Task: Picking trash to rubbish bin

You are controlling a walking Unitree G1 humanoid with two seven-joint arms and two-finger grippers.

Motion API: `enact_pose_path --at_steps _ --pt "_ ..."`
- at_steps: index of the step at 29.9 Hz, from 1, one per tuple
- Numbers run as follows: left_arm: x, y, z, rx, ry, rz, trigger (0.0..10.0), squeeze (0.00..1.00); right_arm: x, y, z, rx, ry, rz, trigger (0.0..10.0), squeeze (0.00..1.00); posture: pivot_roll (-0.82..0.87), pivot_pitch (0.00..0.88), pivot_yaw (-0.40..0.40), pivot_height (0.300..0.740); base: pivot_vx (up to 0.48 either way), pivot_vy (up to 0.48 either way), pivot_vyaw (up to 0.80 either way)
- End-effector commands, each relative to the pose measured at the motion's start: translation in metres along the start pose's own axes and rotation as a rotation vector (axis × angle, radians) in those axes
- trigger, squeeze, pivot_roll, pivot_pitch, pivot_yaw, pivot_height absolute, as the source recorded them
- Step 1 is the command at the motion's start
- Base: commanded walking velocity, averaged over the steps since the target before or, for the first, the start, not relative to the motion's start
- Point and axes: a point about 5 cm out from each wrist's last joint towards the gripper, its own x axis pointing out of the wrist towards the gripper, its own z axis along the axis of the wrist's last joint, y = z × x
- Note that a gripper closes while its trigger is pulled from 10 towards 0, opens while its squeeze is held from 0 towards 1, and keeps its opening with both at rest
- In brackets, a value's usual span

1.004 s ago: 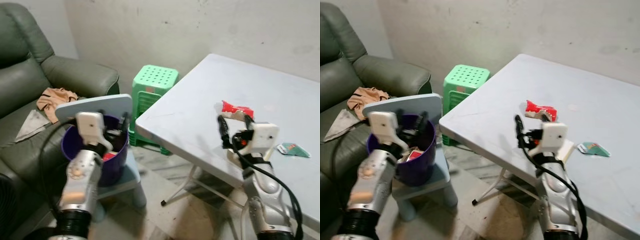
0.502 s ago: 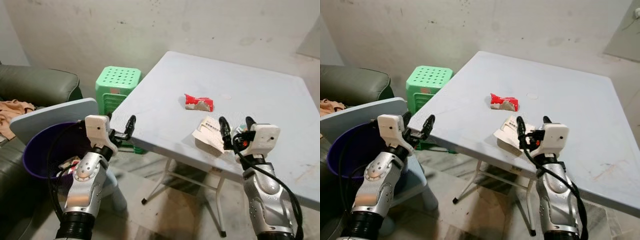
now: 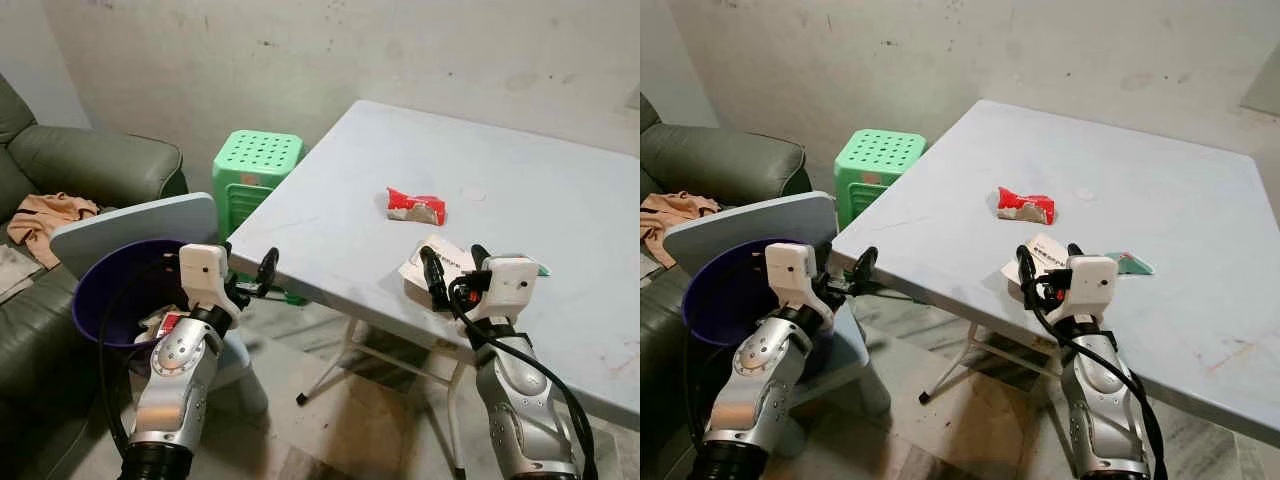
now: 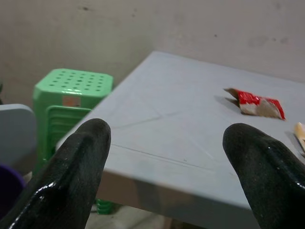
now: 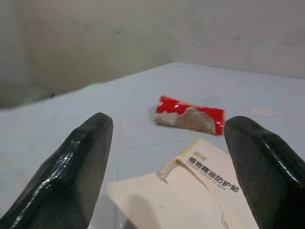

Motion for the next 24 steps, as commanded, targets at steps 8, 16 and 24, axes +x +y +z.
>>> enact_pose_path --at_steps 8,16,24 --pt "-0.003 -0.028 -0.003 0.052 0.020 -0.134 10.0 0.00 -0.001 -0.007 0.003 -0.080 0.008 0.064 10.0 0.00 0.03 0.036 -0.041 0.715 0.000 0.000 0.00" --pt "-0.007 -0.039 -0.005 0.026 0.027 -0.184 10.0 0.00 -0.003 -0.023 0.006 -0.083 0.009 0.077 10.0 0.00 0.03 0.038 -0.034 0.715 0.000 0.000 0.00" --pt "-0.003 -0.021 0.001 -0.045 0.026 -0.107 10.0 0.00 -0.005 -0.011 0.001 -0.038 0.010 0.090 10.0 0.00 0.04 0.046 -0.026 0.715 0.000 0.216 -0.37"
